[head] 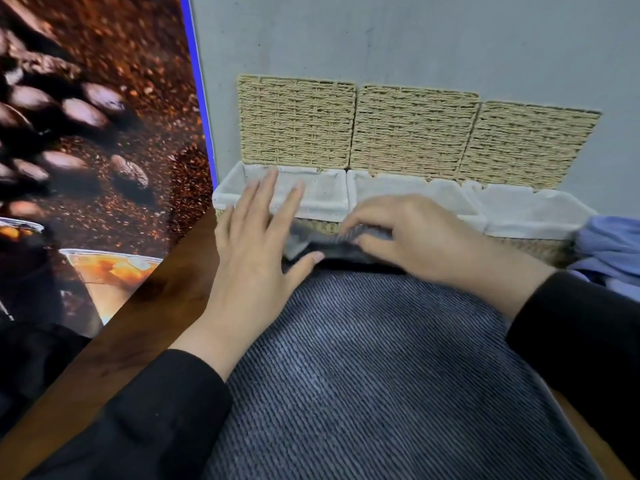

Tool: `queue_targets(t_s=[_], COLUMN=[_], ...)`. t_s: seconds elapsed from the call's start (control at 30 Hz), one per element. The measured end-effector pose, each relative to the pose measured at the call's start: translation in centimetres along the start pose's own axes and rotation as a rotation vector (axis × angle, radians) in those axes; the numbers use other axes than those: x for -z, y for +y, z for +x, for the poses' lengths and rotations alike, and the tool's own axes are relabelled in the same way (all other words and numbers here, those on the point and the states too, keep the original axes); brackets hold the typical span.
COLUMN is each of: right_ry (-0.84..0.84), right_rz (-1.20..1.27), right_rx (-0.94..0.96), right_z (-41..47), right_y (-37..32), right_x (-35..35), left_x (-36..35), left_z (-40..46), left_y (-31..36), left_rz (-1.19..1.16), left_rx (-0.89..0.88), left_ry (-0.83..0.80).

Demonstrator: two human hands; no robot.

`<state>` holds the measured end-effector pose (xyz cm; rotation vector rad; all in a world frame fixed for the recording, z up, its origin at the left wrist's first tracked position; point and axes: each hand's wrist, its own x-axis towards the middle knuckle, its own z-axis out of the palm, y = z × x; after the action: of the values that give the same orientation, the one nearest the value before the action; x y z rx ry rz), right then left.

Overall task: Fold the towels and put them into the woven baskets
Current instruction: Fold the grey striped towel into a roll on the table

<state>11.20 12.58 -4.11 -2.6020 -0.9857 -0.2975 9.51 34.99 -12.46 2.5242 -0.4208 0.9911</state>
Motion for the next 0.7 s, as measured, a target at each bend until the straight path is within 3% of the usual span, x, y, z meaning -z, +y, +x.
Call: queue_targets(t_s=[0.13, 0.33, 0.53, 0.7], right_ry=[-0.064, -0.124, 0.156, 0.432], right_rz=[-0.050, -0.367, -0.365, -0.139], right_rx=[0.052, -0.140, -0.317, -0.243], right_z=[-3.4, -7.5, -11.6, -15.6], right_y=[-1.0, 4.0, 6.3, 4.3], right_x=[-1.3, -0.9, 3.1, 4.3], left_x=[-0.1, 0.8, 2.8, 7.6], left_z=[-0.4, -1.0, -2.4, -3.1], left_y=[0.1, -0.8, -0.5, 1.7], left_rz=[-0.016, -0.057, -0.088, -0.103], left_rx=[-0.137, -0.017, 0.154, 0.151], left_ry=[-0.118, -0.150, -0.071, 0.026])
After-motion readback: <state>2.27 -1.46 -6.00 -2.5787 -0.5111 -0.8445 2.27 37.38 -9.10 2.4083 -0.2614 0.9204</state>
